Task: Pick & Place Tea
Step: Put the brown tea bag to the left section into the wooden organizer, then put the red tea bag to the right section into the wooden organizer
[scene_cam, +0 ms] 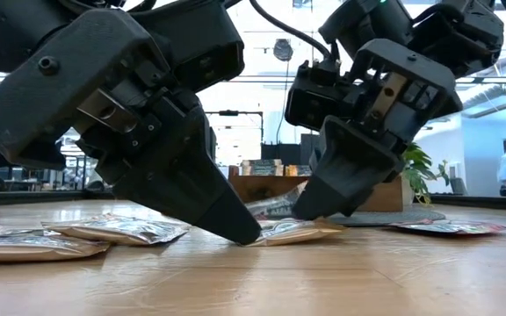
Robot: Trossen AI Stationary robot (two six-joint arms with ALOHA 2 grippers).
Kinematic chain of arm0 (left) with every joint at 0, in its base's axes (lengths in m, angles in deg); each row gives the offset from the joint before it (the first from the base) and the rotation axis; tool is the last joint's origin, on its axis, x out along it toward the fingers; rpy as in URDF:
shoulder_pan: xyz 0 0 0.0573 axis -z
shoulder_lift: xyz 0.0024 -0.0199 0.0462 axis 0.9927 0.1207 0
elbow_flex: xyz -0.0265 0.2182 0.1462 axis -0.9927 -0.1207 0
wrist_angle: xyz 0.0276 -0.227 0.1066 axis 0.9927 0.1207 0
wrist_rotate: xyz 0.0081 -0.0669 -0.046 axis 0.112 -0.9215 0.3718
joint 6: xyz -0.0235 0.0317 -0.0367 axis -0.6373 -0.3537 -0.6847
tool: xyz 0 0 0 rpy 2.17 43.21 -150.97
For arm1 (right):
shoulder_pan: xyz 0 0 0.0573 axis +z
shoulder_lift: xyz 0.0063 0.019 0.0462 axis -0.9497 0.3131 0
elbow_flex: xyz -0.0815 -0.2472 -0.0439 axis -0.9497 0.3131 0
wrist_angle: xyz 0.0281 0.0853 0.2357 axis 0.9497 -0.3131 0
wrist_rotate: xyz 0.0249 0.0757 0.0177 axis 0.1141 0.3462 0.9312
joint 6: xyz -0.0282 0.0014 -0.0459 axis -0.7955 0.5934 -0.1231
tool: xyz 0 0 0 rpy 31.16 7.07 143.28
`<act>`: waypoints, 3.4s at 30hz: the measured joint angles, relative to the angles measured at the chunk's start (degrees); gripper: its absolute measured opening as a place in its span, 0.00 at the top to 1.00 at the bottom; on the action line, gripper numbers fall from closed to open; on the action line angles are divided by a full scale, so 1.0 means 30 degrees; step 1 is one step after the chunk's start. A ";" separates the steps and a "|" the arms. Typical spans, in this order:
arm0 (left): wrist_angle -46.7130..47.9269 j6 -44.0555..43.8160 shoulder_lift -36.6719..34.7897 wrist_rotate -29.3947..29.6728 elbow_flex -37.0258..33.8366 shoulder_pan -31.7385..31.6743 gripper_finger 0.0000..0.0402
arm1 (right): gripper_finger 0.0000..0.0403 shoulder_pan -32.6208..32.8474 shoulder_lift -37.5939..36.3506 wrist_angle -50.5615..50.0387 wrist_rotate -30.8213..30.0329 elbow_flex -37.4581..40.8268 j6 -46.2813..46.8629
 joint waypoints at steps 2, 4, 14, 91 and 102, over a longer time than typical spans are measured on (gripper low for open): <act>-0.0014 0.0010 0.0000 0.0005 0.0000 0.0000 0.95 | 0.99 0.0004 0.0000 0.0122 -0.0044 0.0000 -0.0618; -0.0065 -0.0036 0.0000 0.0014 -0.0001 0.0021 0.95 | 0.99 0.0086 0.0000 0.0362 -0.0088 0.0000 -0.1141; 0.1280 0.0938 -0.2994 -0.0131 -0.0188 0.1130 0.95 | 1.00 0.0369 -0.0659 0.1280 0.0437 -0.0015 -0.2770; 0.4310 0.1136 -0.4167 0.2484 -0.0036 0.3872 0.95 | 0.69 -0.5097 -0.5529 -0.1696 -1.1154 0.0160 -1.4519; 0.4272 0.1070 -0.4175 0.2488 -0.0036 0.3840 0.95 | 0.83 0.0610 -1.1505 -0.6440 -1.1112 0.0153 -1.3261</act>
